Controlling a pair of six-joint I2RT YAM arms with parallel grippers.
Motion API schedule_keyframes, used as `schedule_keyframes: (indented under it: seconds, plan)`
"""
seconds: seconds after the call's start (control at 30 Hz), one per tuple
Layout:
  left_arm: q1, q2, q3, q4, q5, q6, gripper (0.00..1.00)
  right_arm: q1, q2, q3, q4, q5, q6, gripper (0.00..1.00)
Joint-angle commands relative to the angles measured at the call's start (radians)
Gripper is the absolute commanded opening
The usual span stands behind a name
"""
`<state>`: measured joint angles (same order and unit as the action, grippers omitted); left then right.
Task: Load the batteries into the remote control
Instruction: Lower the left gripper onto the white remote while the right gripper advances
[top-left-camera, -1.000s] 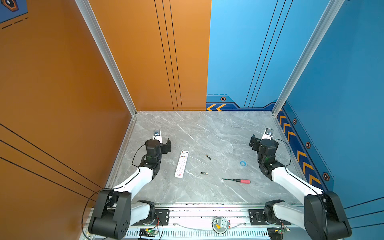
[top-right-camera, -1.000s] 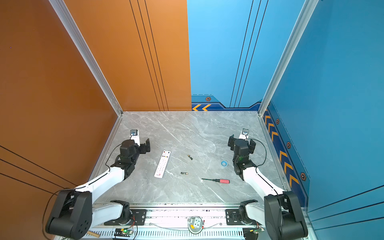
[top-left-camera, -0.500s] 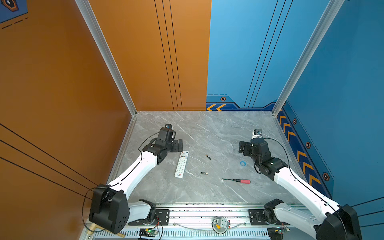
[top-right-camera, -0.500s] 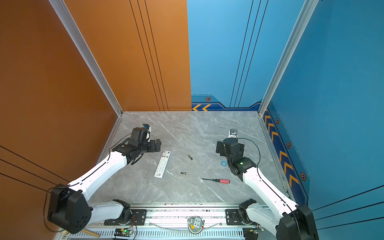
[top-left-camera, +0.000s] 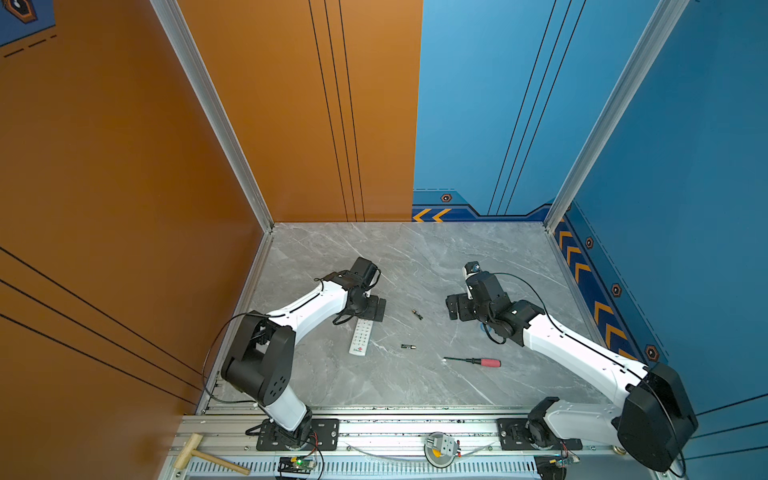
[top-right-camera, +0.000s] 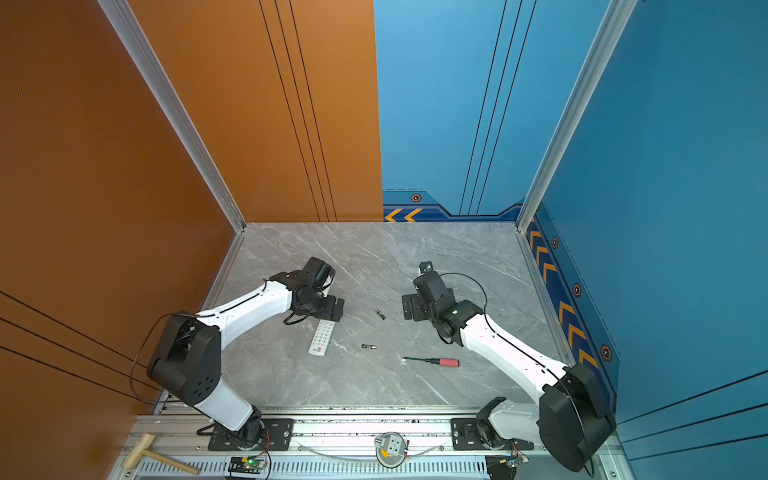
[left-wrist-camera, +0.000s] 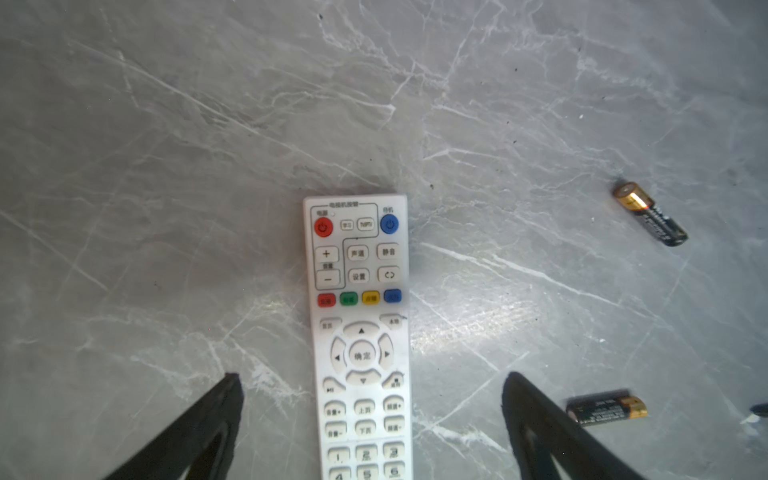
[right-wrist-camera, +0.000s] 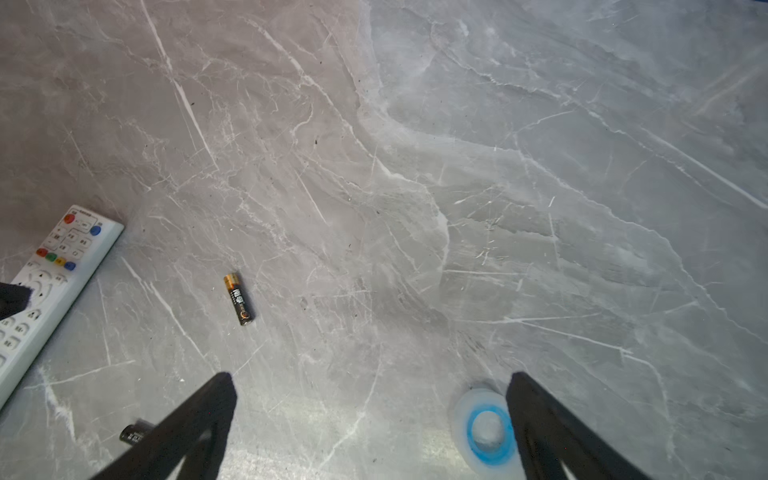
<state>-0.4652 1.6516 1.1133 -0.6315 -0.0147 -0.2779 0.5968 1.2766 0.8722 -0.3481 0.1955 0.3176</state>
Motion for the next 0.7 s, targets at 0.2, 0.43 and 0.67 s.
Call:
schedule_keyframes:
  seconds: [0.2,0.43,0.67]
  plan:
    - [-0.009,0.122,0.051,-0.056,-0.048,0.01,0.98,0.014,0.055,0.061,-0.045,-0.069,-0.037,1.0]
    - [-0.016,0.153,0.055,-0.056,-0.084,-0.007,0.96,0.015,0.075,0.082,-0.05,-0.082,-0.051,1.0]
    - [-0.025,0.165,0.054,-0.057,-0.104,-0.011,0.87,0.012,0.066,0.087,-0.052,-0.084,-0.058,1.0]
